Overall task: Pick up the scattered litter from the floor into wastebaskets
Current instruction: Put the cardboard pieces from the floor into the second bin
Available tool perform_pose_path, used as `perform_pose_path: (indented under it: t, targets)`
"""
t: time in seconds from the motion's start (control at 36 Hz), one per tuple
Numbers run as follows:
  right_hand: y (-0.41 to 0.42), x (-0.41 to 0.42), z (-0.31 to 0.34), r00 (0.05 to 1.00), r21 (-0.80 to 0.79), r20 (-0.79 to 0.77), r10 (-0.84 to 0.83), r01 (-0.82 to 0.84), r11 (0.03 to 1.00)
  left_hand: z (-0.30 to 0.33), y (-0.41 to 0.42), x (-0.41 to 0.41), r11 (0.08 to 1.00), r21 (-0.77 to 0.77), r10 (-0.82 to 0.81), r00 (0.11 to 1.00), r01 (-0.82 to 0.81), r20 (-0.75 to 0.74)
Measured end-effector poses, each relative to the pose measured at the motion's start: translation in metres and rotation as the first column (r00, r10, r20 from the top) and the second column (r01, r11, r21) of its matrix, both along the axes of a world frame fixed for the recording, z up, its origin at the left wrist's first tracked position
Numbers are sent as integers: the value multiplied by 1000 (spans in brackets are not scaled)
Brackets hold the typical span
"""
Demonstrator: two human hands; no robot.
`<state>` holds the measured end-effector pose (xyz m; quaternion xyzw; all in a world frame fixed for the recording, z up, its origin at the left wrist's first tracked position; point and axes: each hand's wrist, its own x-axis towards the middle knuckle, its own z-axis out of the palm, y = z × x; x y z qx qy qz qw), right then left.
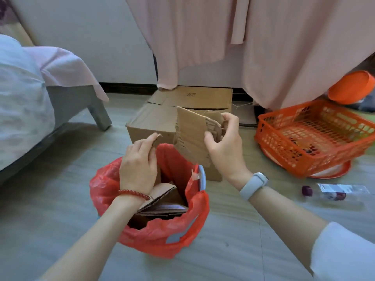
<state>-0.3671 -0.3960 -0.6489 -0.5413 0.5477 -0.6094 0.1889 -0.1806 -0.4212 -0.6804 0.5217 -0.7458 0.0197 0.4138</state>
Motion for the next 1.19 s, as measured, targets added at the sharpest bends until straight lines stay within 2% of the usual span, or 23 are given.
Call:
perform_pose_path:
  t: [0.06,0.08,0.14,0.17,0.22,0.28,0.36,0.39,0.44,0.5,0.56,0.61,0.67,0.78,0.83,0.89,0.92,0.97,1.11,1.17,1.19]
  targets:
    - [0,21,-9,991,65,-121,55,-47,997,-13,4,15,975,219,-1,984,-38,176]
    - [-1,29,-16,966,133,-242,96,-65,989,-19,6,21,933,341,10,957,-112,289]
    - [-2,41,-31,837,358,-491,240,-57,932,-28,9,32,855,471,16,919,-217,394]
    - [-1,44,-37,774,474,-549,314,-21,880,-31,10,38,841,486,32,920,-236,391]
    - [1,46,-45,719,593,-570,398,24,805,-32,10,47,854,459,83,934,-247,348]
    - [2,45,-51,699,590,-601,387,62,805,-32,6,55,866,419,141,937,-272,318]
    - [6,35,-59,674,463,-691,259,138,876,-35,-4,65,875,368,190,923,-314,334]
    - [8,32,-62,669,441,-705,235,154,884,-38,-9,68,858,393,189,916,-329,355]
    - [13,25,-70,703,512,-659,268,158,844,-45,-19,72,796,482,166,897,-368,411]
    - [17,18,-78,788,672,-516,337,128,729,-51,-31,76,736,555,141,890,-387,434]
    - [17,14,-83,854,753,-386,350,73,653,-57,-42,78,710,598,132,904,-372,407]
    - [14,11,-88,864,743,-370,340,55,668,-59,-47,76,704,596,173,907,-386,383]
    - [10,7,-88,859,722,-392,330,65,689,-59,-47,75,710,556,243,892,-431,381]
    - [-5,-15,-86,797,698,-484,362,101,709,-56,-38,75,701,452,281,796,-551,536]
    - [-13,-26,-88,744,684,-551,378,143,715,-60,-34,67,727,523,225,875,-444,429]
    - [-19,-35,-89,718,664,-590,369,173,728,-68,-32,54,755,613,100,965,-232,243]
    - [-22,-40,-89,708,652,-606,362,182,736,-71,-31,47,762,631,38,982,-148,185]
    - [-27,-52,-89,688,633,-631,359,188,751,-72,-29,33,764,640,-1,992,-81,127]
    - [-47,-81,-87,591,559,-738,326,266,785,-72,-10,-10,751,645,99,990,-143,105]
    - [-57,-93,-86,600,571,-725,339,248,783,-70,-3,-30,724,653,145,975,-222,170]
    - [-61,-100,-85,637,591,-687,349,211,779,-67,-1,-37,714,642,165,958,-281,235]
